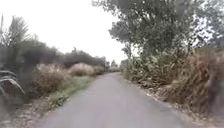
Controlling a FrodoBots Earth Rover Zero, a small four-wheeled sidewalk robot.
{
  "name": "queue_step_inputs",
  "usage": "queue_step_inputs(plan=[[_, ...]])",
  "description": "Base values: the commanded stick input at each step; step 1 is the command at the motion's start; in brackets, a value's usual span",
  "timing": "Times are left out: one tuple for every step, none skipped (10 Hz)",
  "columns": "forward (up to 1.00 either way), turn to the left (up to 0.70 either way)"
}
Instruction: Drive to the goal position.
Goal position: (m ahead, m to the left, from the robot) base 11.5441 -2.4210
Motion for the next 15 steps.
queue_step_inputs(plan=[[0.70,0.31],[0.70,0.00],[0.70,0.00],[0.70,0.00],[0.70,0.00],[0.70,0.00],[0.70,0.00],[0.70,0.00],[0.70,0.00],[0.70,0.00],[0.70,0.00],[0.70,0.00],[0.70,0.00],[0.70,0.00],[0.70,0.00]])
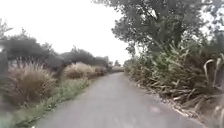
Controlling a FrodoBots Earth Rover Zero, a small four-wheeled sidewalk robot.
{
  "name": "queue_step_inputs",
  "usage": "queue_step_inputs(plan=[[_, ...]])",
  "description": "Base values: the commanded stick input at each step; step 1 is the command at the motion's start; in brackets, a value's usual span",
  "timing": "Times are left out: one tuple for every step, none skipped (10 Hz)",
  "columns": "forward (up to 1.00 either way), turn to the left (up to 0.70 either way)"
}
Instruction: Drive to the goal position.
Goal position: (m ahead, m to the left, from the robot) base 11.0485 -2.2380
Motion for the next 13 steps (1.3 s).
queue_step_inputs(plan=[[0.70,0.00],[0.70,0.00],[0.70,0.00],[0.70,0.00],[0.70,0.00],[0.70,0.00],[0.70,0.00],[0.70,0.00],[0.70,0.00],[0.70,0.00],[0.70,0.00],[0.70,0.00],[0.70,0.00]])
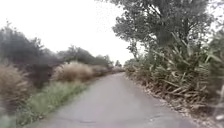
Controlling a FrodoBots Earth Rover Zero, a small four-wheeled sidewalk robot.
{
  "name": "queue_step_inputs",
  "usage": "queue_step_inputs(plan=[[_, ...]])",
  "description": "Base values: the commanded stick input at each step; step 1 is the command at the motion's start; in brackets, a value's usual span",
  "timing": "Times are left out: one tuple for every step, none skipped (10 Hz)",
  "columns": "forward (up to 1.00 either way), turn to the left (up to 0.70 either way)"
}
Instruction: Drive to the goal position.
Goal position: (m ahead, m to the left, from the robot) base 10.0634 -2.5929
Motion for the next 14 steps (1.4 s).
queue_step_inputs(plan=[[0.70,0.00],[0.70,0.00],[0.70,0.00],[0.70,0.00],[0.70,0.00],[0.70,0.00],[0.70,0.00],[0.70,0.00],[0.70,0.00],[0.70,0.00],[0.70,0.00],[0.70,0.00],[0.70,0.00],[0.70,0.00]])
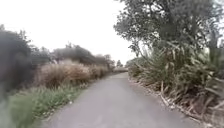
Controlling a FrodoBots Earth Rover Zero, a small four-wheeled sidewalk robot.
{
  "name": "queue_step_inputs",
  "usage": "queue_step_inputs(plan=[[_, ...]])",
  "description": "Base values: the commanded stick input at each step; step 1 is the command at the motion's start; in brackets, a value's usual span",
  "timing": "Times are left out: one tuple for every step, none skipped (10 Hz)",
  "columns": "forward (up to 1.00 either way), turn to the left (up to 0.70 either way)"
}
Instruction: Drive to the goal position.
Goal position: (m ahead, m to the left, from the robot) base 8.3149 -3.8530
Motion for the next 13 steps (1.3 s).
queue_step_inputs(plan=[[0.70,0.00],[0.70,0.00],[0.70,0.00],[0.70,0.00],[0.70,0.00],[0.70,0.00],[0.70,0.00],[0.70,0.00],[0.70,0.02],[0.70,0.04],[0.70,0.06],[0.70,0.04],[0.70,0.01]])
